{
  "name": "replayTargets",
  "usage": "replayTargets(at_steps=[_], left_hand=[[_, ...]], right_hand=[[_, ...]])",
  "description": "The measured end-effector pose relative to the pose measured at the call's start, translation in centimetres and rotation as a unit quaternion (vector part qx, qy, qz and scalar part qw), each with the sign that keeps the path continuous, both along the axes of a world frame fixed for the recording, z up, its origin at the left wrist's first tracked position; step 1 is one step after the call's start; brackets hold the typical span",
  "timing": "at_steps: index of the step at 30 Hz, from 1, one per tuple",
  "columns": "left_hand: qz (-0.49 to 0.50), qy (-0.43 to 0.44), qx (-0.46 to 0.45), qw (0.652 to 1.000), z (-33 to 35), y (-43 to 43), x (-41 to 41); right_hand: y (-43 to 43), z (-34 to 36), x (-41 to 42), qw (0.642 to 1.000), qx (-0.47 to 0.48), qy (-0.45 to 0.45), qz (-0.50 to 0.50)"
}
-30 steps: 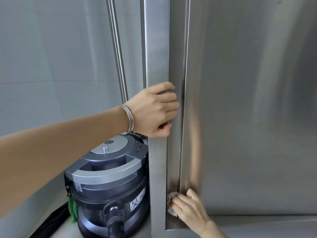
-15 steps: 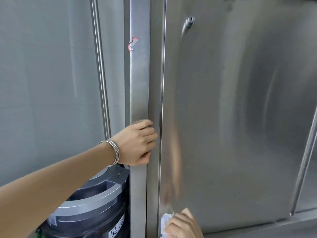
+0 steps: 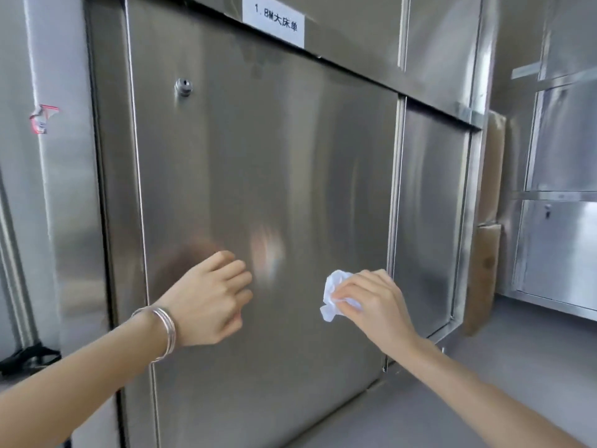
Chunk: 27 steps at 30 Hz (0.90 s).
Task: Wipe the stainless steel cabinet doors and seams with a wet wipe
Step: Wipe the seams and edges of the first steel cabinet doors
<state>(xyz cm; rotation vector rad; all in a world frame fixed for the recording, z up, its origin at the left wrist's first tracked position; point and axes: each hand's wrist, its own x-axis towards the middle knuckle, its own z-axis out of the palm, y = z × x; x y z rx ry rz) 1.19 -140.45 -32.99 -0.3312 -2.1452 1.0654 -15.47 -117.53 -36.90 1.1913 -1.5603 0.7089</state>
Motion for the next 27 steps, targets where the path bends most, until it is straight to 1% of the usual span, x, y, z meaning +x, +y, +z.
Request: replayTargets(at_steps=[4, 6, 8, 11, 13, 16, 19, 21, 24, 27], left_hand=[[0.001, -0.006, -0.028, 1.000, 3.3, 3.7, -6.4], [0.015, -0.013, -0.029, 0.999, 4.2, 5.2, -9.7], [0.021, 0.008, -0.022, 1.000, 5.2, 6.6, -13.0], [0.035, 0.044, 0.019, 0.998, 7.4, 8.3, -18.2], [0.045, 0.059, 0.029, 0.997, 8.8, 9.7, -21.7], [0.051, 0.077, 0.034, 0.995, 10.7, 11.8, -26.8], [0.090, 0.144, 0.015, 0.985, 14.2, 13.0, -30.7], [0.120, 0.192, 0.021, 0.974, 17.2, 13.5, -32.5], [0.160, 0.248, 0.035, 0.955, 21.2, 13.9, -34.7], [0.206, 0.259, 0.047, 0.943, 23.6, 14.4, -36.5]], right_hand=[[2.8, 2.5, -2.8, 0.998, -0.011, 0.041, -0.037], [3.8, 3.2, -5.8, 0.997, -0.025, 0.049, -0.053], [4.5, 3.9, -9.4, 0.996, -0.055, 0.037, -0.057], [5.3, 5.7, -15.8, 0.991, -0.127, -0.025, -0.016], [5.6, 7.7, -20.0, 0.987, -0.159, -0.028, 0.014], [5.5, 11.6, -25.8, 0.980, -0.188, 0.019, 0.066], [4.6, 15.9, -30.5, 0.967, -0.212, 0.053, 0.130], [3.8, 18.8, -32.9, 0.958, -0.219, 0.084, 0.168], [2.2, 22.9, -35.7, 0.945, -0.230, 0.130, 0.191], [0.6, 26.5, -37.6, 0.937, -0.242, 0.134, 0.213]])
